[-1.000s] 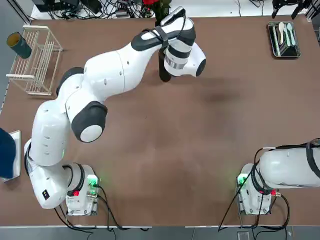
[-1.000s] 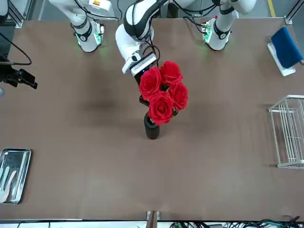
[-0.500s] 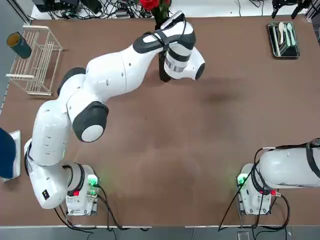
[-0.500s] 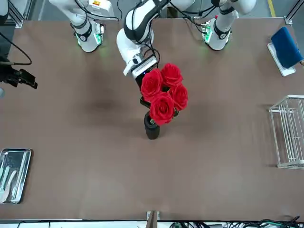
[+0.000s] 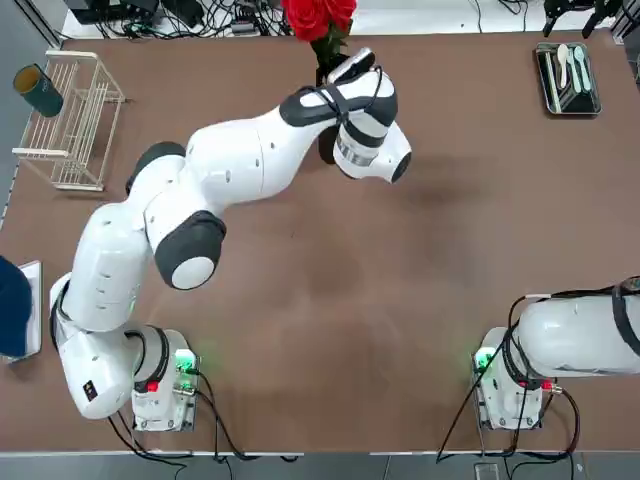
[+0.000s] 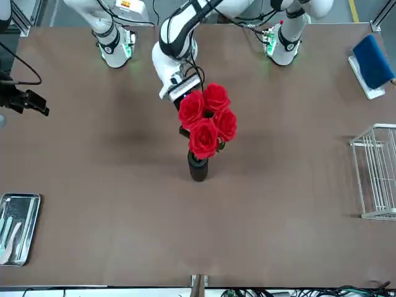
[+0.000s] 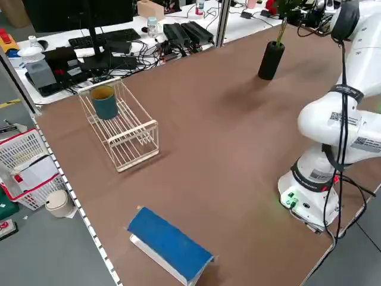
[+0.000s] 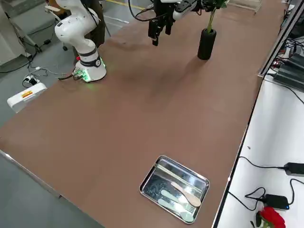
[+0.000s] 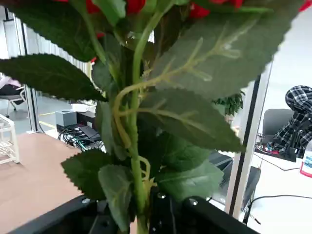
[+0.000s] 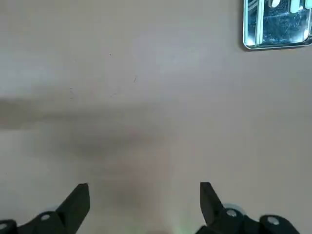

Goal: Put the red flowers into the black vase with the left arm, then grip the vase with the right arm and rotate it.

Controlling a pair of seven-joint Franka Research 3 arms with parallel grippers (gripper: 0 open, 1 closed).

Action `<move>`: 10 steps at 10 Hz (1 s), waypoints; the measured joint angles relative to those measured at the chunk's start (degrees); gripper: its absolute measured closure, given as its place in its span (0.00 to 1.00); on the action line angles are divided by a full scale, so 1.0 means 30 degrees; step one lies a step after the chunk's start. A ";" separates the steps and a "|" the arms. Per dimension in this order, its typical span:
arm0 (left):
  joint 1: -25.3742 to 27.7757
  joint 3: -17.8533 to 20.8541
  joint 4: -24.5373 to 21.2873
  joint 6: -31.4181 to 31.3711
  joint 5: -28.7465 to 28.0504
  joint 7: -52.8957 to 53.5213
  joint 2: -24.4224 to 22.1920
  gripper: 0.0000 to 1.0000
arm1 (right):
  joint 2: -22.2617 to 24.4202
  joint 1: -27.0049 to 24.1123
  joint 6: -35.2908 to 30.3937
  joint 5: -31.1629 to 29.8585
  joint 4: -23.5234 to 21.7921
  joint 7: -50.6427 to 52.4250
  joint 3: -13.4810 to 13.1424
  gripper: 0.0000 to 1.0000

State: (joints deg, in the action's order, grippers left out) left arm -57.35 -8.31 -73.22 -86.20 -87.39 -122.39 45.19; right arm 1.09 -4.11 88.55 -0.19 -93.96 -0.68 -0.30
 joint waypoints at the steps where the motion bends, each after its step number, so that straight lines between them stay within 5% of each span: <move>1: 0.0004 0.0021 -0.0003 0.0190 -0.0070 -0.0423 0.0253 0.88 | 0.0000 0.0000 0.0000 0.0000 0.0000 0.0000 0.0002 0.00; 10: 0.0081 0.0107 -0.0062 0.0348 -0.0744 -0.1555 0.1824 0.88 | 0.0000 0.0000 0.0000 0.0000 -0.0001 0.0000 0.0004 0.00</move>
State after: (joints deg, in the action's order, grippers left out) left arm -57.10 -7.99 -73.40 -85.16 -89.63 -127.05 50.66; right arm 1.09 -4.11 88.55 -0.19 -93.96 -0.68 -0.29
